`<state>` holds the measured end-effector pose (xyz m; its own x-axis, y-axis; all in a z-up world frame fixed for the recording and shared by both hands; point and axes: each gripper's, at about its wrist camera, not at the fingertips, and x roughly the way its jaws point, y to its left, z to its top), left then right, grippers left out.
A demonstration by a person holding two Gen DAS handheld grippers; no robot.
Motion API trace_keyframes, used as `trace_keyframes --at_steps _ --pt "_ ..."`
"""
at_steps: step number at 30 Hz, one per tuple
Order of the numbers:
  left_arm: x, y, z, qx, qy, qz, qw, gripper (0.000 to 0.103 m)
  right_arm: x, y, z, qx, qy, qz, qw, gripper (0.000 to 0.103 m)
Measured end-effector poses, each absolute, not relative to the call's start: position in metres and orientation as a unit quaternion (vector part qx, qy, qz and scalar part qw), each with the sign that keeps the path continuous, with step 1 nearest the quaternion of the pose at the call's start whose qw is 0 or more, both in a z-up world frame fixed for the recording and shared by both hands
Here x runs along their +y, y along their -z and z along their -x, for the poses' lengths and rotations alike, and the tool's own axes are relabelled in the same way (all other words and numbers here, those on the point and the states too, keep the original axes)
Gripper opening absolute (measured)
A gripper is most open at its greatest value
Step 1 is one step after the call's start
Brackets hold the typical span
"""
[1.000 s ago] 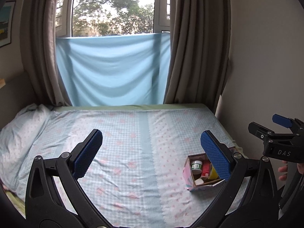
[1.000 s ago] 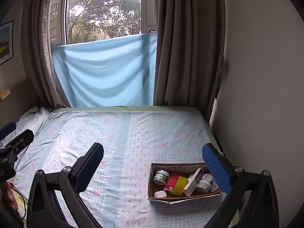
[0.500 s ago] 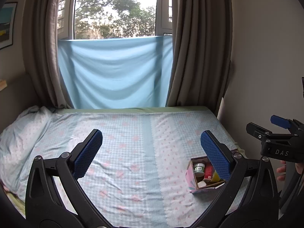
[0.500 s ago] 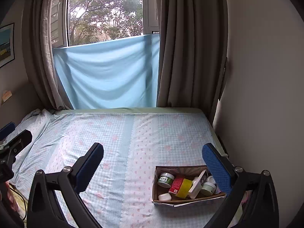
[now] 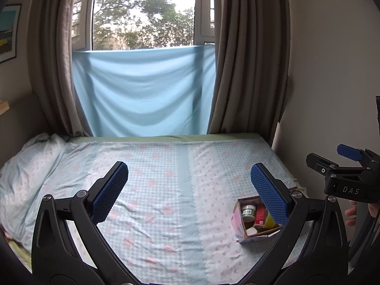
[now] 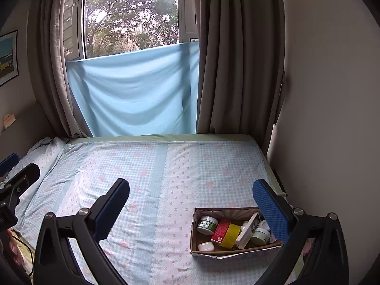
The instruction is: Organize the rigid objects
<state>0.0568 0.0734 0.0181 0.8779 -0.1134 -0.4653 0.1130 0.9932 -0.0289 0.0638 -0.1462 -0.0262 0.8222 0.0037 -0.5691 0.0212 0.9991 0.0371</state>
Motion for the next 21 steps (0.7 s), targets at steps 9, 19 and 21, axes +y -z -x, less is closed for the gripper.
trace_keyframes --at_steps 9,19,21 --pt "0.0690 -0.0185 -0.0550 0.238 0.056 0.000 0.970 0.103 -0.1486 0.0273 -0.0615 0.296 0.004 -0.025 0.955 0.103" --pt "0.0659 -0.0182 -0.0546 0.240 0.051 -0.002 0.969 0.103 -0.1481 0.0259 -0.0609 0.293 0.001 -0.025 0.956 0.103" --pt "0.0647 -0.0178 -0.0545 0.240 0.048 -0.002 0.970 0.103 -0.1480 0.0258 -0.0608 0.293 0.001 -0.025 0.956 0.103"
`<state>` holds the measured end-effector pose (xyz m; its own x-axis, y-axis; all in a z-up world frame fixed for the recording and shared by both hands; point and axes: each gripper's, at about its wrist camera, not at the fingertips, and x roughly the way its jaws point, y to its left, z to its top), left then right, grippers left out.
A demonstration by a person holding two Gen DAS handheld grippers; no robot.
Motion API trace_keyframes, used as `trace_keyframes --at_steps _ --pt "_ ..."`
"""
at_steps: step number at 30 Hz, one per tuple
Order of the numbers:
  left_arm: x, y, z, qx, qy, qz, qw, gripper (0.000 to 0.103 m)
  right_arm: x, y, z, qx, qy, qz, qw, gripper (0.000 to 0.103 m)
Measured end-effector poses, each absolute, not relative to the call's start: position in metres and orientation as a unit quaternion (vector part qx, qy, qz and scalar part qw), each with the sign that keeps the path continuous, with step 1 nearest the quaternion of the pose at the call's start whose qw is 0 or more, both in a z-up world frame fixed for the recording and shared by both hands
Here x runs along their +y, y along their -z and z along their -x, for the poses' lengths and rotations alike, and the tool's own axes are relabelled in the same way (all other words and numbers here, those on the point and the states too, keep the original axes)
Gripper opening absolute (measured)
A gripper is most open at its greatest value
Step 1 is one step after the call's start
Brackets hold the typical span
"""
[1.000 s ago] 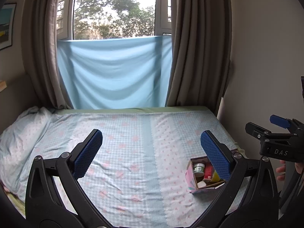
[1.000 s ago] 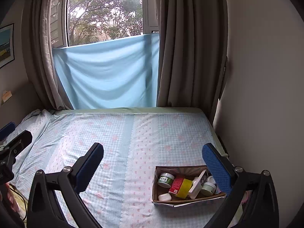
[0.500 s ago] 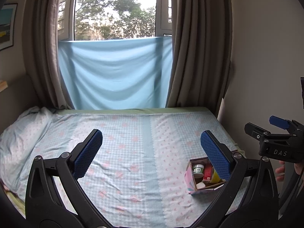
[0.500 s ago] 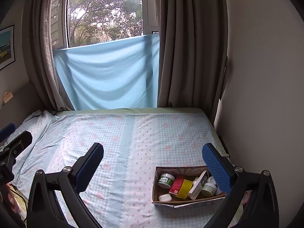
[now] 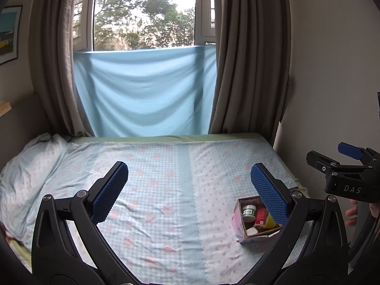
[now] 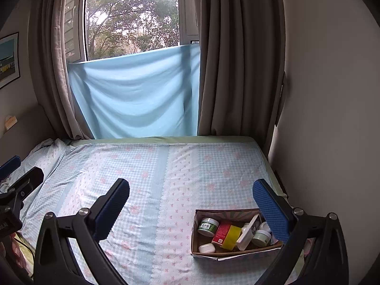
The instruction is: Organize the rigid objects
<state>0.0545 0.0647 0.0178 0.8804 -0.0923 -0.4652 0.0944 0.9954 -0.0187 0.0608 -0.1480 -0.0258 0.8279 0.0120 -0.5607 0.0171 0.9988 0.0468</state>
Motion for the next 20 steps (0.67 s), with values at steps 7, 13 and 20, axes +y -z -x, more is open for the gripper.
trace_keyframes --at_steps 7,13,20 --pt "0.063 -0.018 -0.057 0.240 0.035 -0.001 0.970 0.103 -0.147 0.025 -0.061 0.293 0.004 -0.025 0.956 0.103" --pt "0.068 -0.014 -0.061 0.251 0.035 0.021 0.967 0.103 -0.149 0.024 -0.063 0.293 0.009 -0.024 0.956 0.103" --pt "0.083 -0.011 -0.064 0.252 0.005 0.039 0.967 0.103 -0.148 0.025 -0.065 0.294 0.010 -0.022 0.955 0.103"
